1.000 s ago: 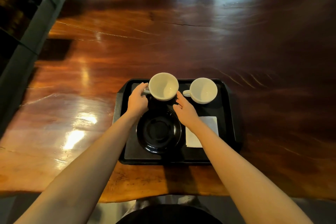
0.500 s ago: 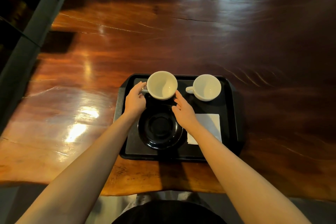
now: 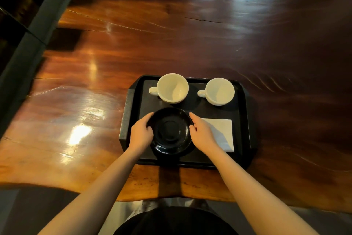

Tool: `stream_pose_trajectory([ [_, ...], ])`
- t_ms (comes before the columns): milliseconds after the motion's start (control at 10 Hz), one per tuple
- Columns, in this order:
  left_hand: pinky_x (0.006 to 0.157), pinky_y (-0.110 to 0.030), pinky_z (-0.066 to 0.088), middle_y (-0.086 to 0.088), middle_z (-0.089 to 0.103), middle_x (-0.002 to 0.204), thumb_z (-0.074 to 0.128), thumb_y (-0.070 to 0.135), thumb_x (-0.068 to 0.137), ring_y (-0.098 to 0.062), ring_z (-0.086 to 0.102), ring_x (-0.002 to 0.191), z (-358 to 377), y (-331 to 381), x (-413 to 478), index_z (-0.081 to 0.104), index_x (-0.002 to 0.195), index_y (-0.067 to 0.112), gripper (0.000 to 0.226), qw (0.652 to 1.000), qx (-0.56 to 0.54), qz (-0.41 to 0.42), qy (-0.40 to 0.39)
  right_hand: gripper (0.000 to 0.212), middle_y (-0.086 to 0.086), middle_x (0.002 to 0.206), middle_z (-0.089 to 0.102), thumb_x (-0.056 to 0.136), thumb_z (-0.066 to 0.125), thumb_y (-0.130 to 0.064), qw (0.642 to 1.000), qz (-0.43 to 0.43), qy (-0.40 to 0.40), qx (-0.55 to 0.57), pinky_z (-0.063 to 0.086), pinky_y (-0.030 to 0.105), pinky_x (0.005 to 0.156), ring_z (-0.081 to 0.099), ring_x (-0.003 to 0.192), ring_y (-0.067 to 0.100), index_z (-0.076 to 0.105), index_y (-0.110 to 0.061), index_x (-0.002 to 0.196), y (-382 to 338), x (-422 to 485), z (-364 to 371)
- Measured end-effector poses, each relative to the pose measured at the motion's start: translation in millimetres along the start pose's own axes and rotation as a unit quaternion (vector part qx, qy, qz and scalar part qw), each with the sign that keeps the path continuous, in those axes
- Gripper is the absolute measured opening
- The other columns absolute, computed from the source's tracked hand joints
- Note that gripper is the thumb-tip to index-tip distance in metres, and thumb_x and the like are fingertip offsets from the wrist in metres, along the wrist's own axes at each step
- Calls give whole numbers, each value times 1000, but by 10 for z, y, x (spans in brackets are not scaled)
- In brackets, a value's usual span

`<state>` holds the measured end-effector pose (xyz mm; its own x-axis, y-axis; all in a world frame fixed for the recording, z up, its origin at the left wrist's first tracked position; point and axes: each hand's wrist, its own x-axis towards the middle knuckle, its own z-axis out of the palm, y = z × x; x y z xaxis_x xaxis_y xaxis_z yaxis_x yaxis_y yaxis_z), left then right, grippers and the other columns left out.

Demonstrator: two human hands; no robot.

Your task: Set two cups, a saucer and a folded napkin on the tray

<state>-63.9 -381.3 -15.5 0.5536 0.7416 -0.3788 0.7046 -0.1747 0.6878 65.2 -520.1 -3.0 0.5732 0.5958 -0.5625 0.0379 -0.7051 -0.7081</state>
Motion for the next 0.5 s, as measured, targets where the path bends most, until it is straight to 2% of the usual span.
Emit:
stream_pose_trajectory([
  [300, 104, -40, 45, -7, 59, 132, 41, -8, 89, -25, 54, 123, -25, -70, -26, 54, 132, 16, 50, 1000, -11, -17, 16, 52, 4, 152, 34, 96, 40, -9, 1000, -7, -2, -9, 30, 34, 112, 31, 140, 20, 27, -16, 146, -38, -57, 69],
  [500, 106, -36, 41, -7, 55, 138, 43, -3, 90, -23, 50, 127, -51, -45, -34, 49, 135, 13, 49, 1000, 25, -2, 11, 53, 5, 151, 36, 96, 44, -11, 1000, 10, -23, 2, 32, 40, 114, 33, 140, 22, 27, -18, 145, -4, -40, 26],
])
